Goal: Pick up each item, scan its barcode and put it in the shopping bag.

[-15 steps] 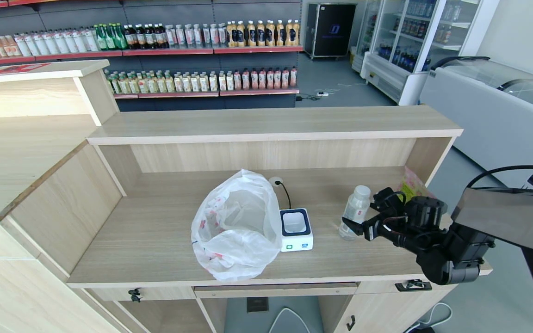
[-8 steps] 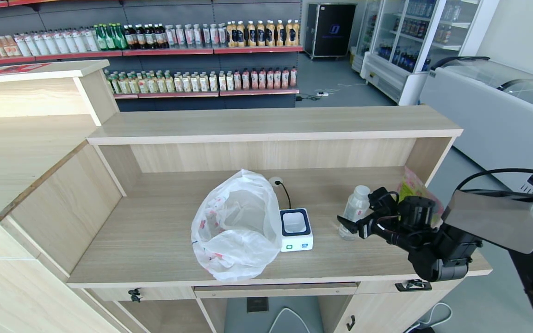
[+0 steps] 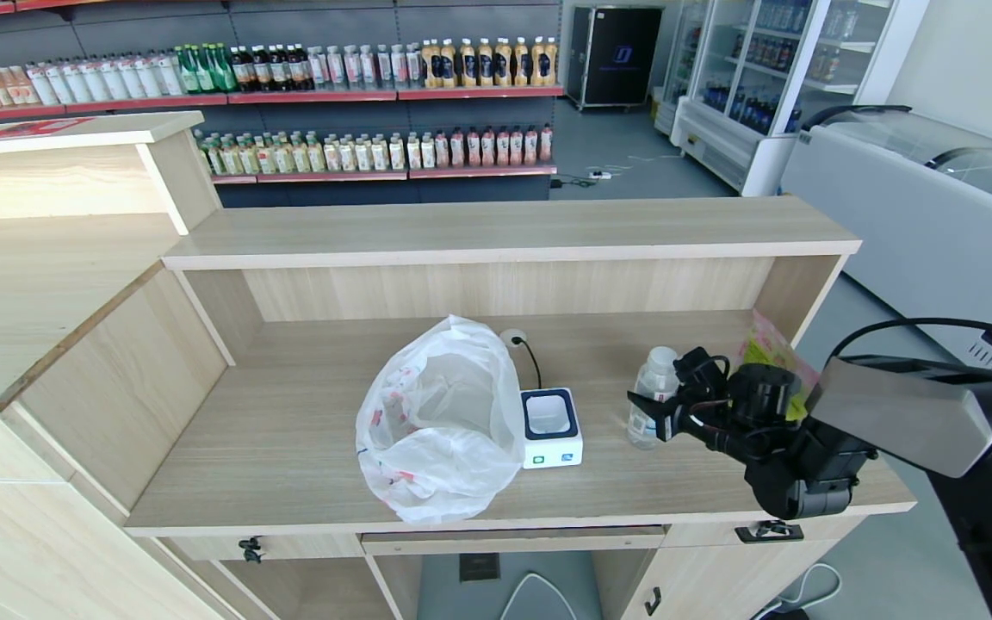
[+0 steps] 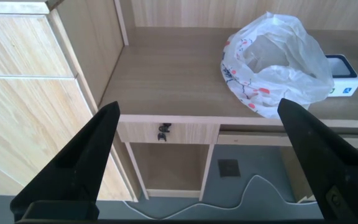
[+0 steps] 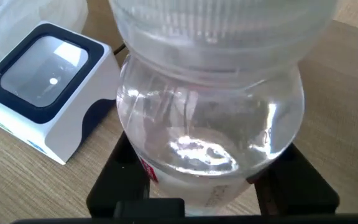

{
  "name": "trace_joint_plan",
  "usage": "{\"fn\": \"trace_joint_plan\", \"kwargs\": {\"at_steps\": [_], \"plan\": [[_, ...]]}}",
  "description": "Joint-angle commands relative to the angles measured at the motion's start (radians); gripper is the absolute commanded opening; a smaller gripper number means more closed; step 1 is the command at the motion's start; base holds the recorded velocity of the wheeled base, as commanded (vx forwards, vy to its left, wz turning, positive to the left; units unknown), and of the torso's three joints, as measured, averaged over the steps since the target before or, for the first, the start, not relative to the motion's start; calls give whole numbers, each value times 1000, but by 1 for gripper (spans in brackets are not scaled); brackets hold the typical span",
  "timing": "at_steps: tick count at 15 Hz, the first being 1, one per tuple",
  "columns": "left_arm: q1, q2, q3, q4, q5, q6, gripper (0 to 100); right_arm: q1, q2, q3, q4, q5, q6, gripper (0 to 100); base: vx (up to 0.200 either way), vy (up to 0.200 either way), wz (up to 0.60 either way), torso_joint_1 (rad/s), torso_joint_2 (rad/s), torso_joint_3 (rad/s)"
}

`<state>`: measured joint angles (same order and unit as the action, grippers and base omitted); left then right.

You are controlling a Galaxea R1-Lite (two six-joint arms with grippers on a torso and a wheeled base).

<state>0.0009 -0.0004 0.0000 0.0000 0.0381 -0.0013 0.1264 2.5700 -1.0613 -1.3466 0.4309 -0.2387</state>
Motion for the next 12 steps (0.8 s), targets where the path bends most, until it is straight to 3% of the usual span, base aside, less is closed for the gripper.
{"fn": "trace_joint_plan", "kwargs": {"at_steps": [1,4,7,12], "plan": [[1,0,0,0,0,0,100,4,10,-9,-2,-1,-1,0,0,0,0,0,0,0],[1,0,0,0,2,0,100,1,7,-5,-2,-6,4,0,0,0,0,0,0,0],[1,0,0,0,0,0,100,2,-83,92,1,-9,52,0,0,0,0,0,0,0],[1,0,0,0,0,0,100,39,-476,244,76,14,343,0,0,0,0,0,0,0]]}}
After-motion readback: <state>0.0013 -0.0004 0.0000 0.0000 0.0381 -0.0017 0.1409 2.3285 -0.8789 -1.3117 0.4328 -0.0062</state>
